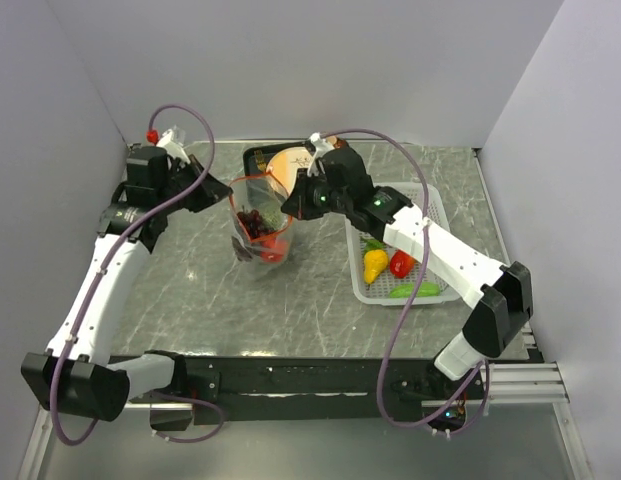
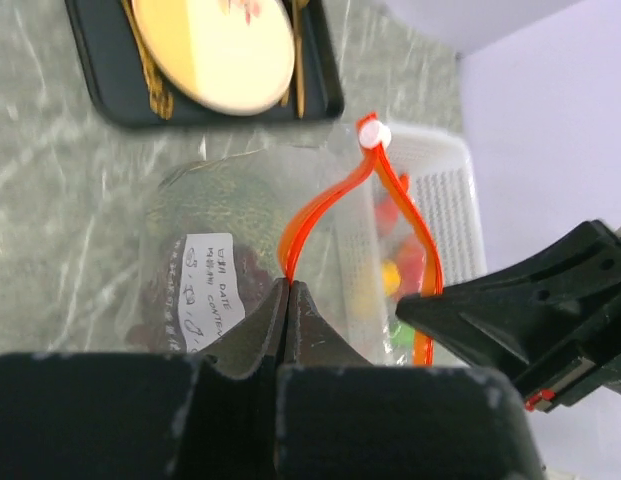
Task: Place the food in the zip-top bag and seal the zipper
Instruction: Adjust the zipper food storage bag at the center of the board.
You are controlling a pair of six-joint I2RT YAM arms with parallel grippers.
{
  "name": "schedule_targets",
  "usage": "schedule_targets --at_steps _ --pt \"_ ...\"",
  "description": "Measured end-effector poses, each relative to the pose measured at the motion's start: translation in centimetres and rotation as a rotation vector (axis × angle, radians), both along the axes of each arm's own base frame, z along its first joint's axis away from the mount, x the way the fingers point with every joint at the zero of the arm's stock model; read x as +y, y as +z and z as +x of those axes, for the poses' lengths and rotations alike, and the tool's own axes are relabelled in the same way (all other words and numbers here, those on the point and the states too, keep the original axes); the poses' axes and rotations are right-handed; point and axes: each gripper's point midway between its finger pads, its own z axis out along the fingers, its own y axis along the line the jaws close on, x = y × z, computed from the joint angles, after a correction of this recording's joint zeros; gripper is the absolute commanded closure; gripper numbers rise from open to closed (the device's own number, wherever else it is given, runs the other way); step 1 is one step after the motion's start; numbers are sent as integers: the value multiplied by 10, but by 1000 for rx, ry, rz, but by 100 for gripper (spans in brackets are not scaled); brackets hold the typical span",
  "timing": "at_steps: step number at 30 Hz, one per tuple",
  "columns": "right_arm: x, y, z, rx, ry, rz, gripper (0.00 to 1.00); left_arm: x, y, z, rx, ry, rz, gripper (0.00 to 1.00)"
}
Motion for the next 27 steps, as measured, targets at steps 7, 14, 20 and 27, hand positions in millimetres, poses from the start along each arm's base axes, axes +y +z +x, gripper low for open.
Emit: schedule_targets --at_steps 7,14,20,27 --pt "3 -8 1 29 24 15 84 -2 2 6 -41 -33 -32 99" --pt "-19 -92 -8 180 -34 -158 57 -24 -51 -8 97 -135 -60 99" --pt "-72 -152 -25 300 -149 -281 27 -62 -41 -22 68 -273 -95 99" --pt "-135 -89 -6 158 -373 -164 11 -88 -48 -20 87 -339 -101 99"
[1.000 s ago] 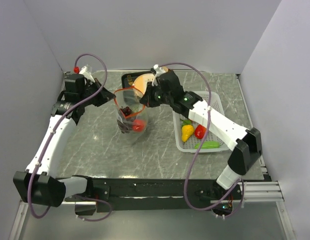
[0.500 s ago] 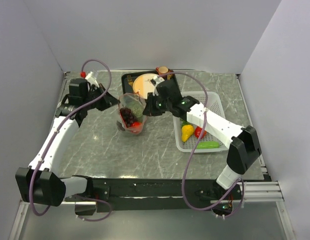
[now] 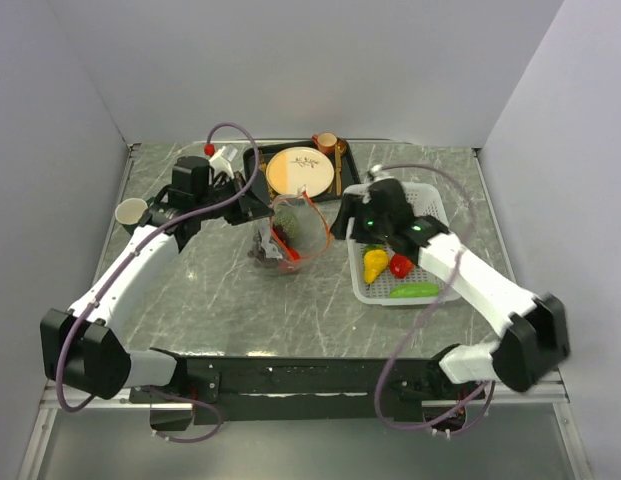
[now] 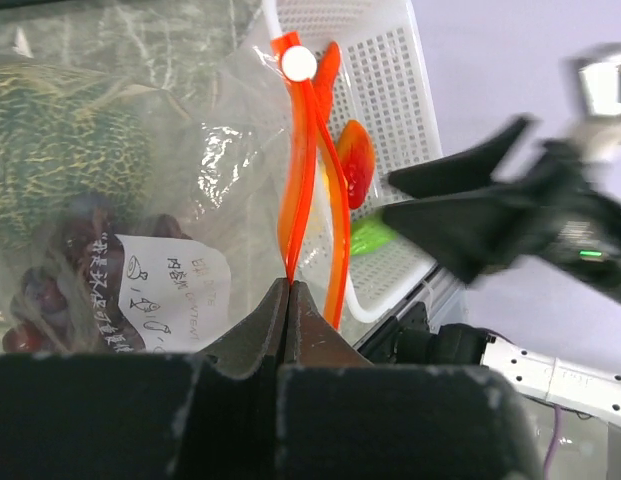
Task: Place the food in the zip-top bag and seal the zipper
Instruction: Adjust the zipper food storage bag at the center of the board, then pick up the fake fruit from the bin.
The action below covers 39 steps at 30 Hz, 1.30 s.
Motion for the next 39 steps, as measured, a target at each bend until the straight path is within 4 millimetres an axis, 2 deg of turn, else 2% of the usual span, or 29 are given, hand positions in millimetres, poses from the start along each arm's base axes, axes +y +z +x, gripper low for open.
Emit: schedule_targets --at_steps 2,4,7,9,13,17,20,29,32,33,37,38,39 --pt "-19 31 1 -90 -53 45 11 -6 0 1 3 -12 -2 99" --pt "-35 50 2 -148 -100 66 10 -10 0 2 5 -19 -8 99" --pt "-63 55 10 -168 -194 44 10 -19 1 4 3 -33 -17 99" --pt "-79 38 17 -124 -249 -1 10 -25 0 3 5 -46 -18 99" --pt "-99 -21 20 33 -284 -99 10 -34 -1 2 9 -69 -18 99" --pt "-102 -77 13 191 -260 -155 12 -37 -2 0 11 -76 -17 99" --pt "-99 -100 11 263 -245 -169 14 -37 -2 0 11 -74 -16 99" --pt "-91 -124 8 339 -210 -160 15 -37 -5 2 15 -69 -11 99" --pt "-91 -127 7 347 -207 -160 25 -37 -9 4 25 -69 -7 99" --pt "-90 -128 7 347 -208 -157 34 -37 -10 4 28 -69 -5 99" --pt "-88 -131 6 346 -204 -140 41 -38 -14 5 37 -70 -1 99" --pt "-87 -131 6 346 -202 -139 43 -38 -14 5 39 -70 -1 99" --pt "-87 -131 6 346 -200 -138 51 -38 -14 5 40 -70 0 99"
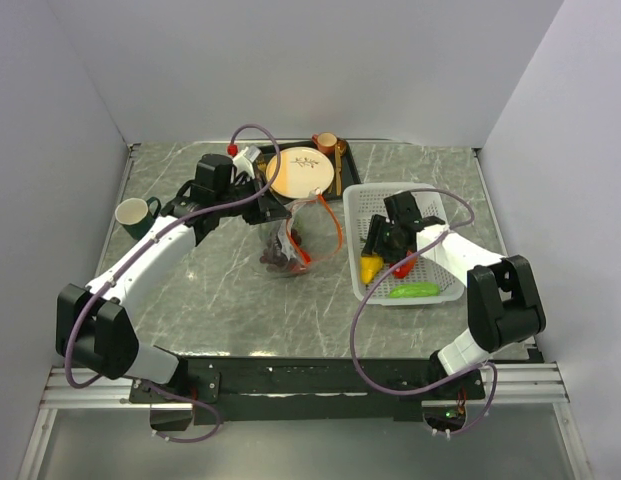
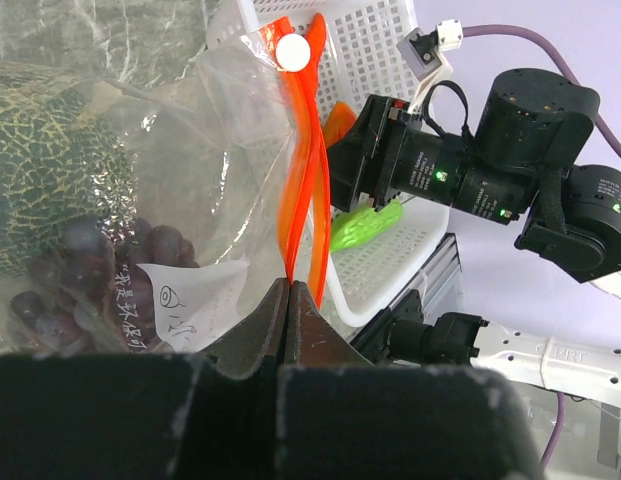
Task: Place the food in the zip-top bag and seal the zipper
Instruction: Pick up the fake fruit from the bin, then place the fake fruit in the zipper food storage bag.
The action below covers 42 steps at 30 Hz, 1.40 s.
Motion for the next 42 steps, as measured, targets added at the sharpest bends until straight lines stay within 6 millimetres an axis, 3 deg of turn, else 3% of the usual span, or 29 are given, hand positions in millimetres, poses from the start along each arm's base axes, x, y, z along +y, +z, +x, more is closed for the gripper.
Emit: schedule_targets --at_steps 2,7,10,13,18,23,29,33,39,42 --pt "0 0 0 0 2 0 66 0 0 0 0 0 0 99" --pt "0 3 0 -9 3 -1 68 0 1 0 -2 0 0 99" --pt "-2 16 -1 -46 -2 4 68 0 3 1 -8 -1 -1 99" --pt "-2 54 0 -154 -7 40 68 -1 8 2 -17 -2 -5 99" --pt "4 134 0 -384 -5 131 68 -2 9 4 -20 -1 -7 99" --pt "27 179 -10 -508 55 229 68 -2 6 6 -10 -1 -2 99" --pt "74 201 -23 -539 182 294 68 -4 8 8 -18 -1 -6 99" --pt "106 216 -20 -567 256 323 67 -4 7 9 -12 -2 -3 99" --pt "114 226 3 -609 245 289 68 -4 7 9 -11 -1 -2 99" --pt "118 221 14 -603 238 274 68 -4 8 9 -12 -1 -2 99"
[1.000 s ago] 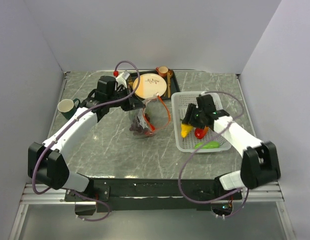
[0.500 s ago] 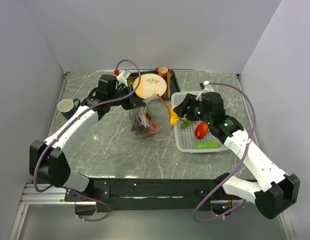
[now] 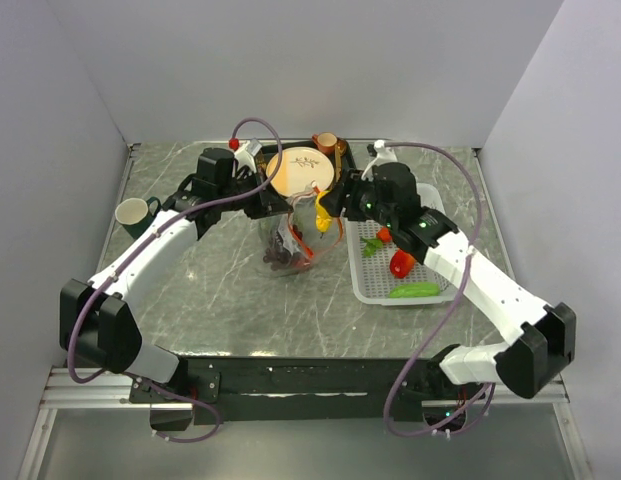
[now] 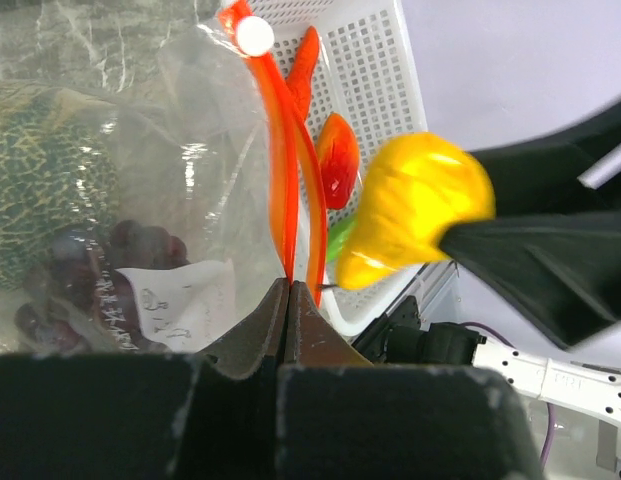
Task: Place the food in the zip-top bag and seal the zipper
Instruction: Place the fake fruit in the zipper food storage bag, then pick up the fake fruit from the bin.
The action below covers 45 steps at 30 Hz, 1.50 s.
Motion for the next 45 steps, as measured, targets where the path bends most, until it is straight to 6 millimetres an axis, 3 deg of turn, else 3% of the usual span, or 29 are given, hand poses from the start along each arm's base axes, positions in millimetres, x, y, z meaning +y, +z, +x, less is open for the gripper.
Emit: schedule_targets --at_steps 4,5,7,9,12,13,18,22,25,28,31,34,38,45 --pt "8 -21 10 42 4 -20 65 0 5 1 -11 -1 -4 99" --pt "10 -28 12 57 6 -27 49 0 5 1 -10 0 -4 99" --pt "13 -42 15 87 10 -39 43 0 5 1 -10 0 -4 99" --pt "14 -51 14 108 18 -48 20 0 5 1 -10 0 -5 99" --pt "14 -56 13 119 20 -55 9 0 5 1 -10 0 -5 99" --pt "14 -56 13 117 22 -61 0 0 5 1 -10 0 -5 99" --pt "7 -61 12 127 -1 -94 0 0 6 0 -10 -2 -6 99" --pt "-11 -57 12 119 -58 -118 0 -1 6 0 -10 -3 -6 99" --pt "-41 -52 11 103 -139 -118 0 -1 6 0 -10 -3 -7 99" --pt "-88 -61 9 117 -272 -133 0 -1 6 0 -10 -4 -7 99" --pt "-130 -86 6 180 -397 -188 0 -1 7 0 -12 -7 -10 99" --pt "-154 -122 -4 276 -462 -263 0 -2 7 0 -15 -8 -12 99" --pt "-176 -163 -19 409 -515 -323 0 -2 7 0 -14 -9 -12 99" --pt "-196 -188 -27 523 -591 -342 0 -1 7 0 -14 -9 -11 99"
